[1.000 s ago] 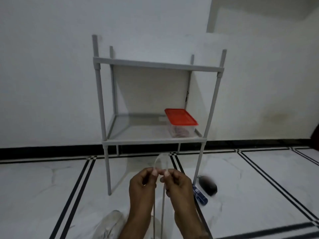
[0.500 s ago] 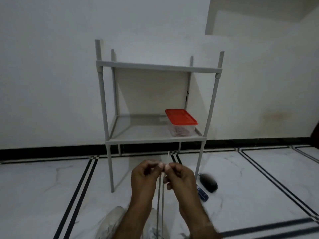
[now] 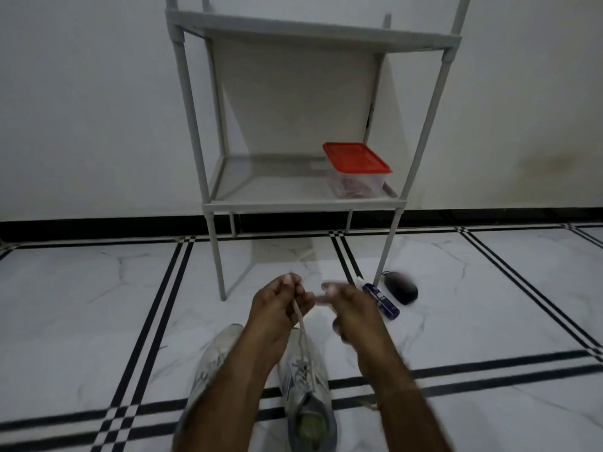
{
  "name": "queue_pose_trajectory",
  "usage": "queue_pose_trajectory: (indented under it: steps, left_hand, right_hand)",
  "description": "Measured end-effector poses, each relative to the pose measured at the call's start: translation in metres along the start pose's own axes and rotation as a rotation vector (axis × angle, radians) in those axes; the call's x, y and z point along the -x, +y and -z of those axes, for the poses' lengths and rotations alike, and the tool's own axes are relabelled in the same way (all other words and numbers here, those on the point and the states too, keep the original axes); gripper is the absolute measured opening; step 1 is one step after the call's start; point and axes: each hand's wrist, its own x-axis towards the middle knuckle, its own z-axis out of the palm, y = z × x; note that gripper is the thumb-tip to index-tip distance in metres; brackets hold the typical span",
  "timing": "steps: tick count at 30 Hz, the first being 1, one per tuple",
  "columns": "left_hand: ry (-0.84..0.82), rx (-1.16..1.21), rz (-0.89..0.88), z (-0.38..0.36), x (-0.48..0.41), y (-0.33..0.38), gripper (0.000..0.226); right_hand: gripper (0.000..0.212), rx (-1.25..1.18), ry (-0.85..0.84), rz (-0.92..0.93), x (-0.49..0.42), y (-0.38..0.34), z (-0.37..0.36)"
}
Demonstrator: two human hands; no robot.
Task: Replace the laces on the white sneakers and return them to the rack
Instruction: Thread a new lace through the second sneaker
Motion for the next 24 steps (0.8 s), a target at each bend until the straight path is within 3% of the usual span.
queue_pose_trajectory:
  steps: [3,5,8,10,12,14,17,22,24]
  left_hand:
    - [0.049,0.159,0.014,-0.004,-0.010,-0.003,0.022]
    - [0.081,0.135,0.006,-0.006,-0.012,-0.005,0.024]
    - [0.089,-0.187,0.024,0.014,-0.006,-0.025,0.050]
    - [0.021,-0.371,0.132,0.031,0.008,-0.046,0.063]
    - [-0.104,-0.480,0.233,0.043,0.025,-0.064,0.046]
    - [-0.126,-0.539,0.266,0.045,0.035,-0.075,0.023]
    - [0.048,-0.464,0.242,0.049,0.032,-0.089,0.019]
    - [0.149,-0.342,0.216,0.052,0.010,-0.099,0.020]
    - [0.235,-0.376,0.198,0.055,0.004,-0.110,0.017]
  right_hand:
    - [0.011,0.123,-0.185,-0.091,0.019,0.047,-0.015]
    - [0.011,0.146,-0.184,-0.023,0.023,0.065,-0.026]
    - [0.017,0.081,-0.082,0.025,0.019,0.067,-0.026]
    - [0.018,0.026,-0.050,0.020,0.012,0.062,-0.018]
    - [0.017,-0.034,-0.077,-0.033,0.006,0.057,-0.015]
    - [0.018,-0.092,-0.072,-0.107,0.000,0.062,-0.013]
    - [0.017,0.043,0.037,-0.105,-0.002,0.092,-0.005]
    - [0.007,0.278,-0.155,-0.182,0.021,0.145,-0.005]
    - [0.015,0.327,-0.045,-0.168,0.019,0.158,-0.005]
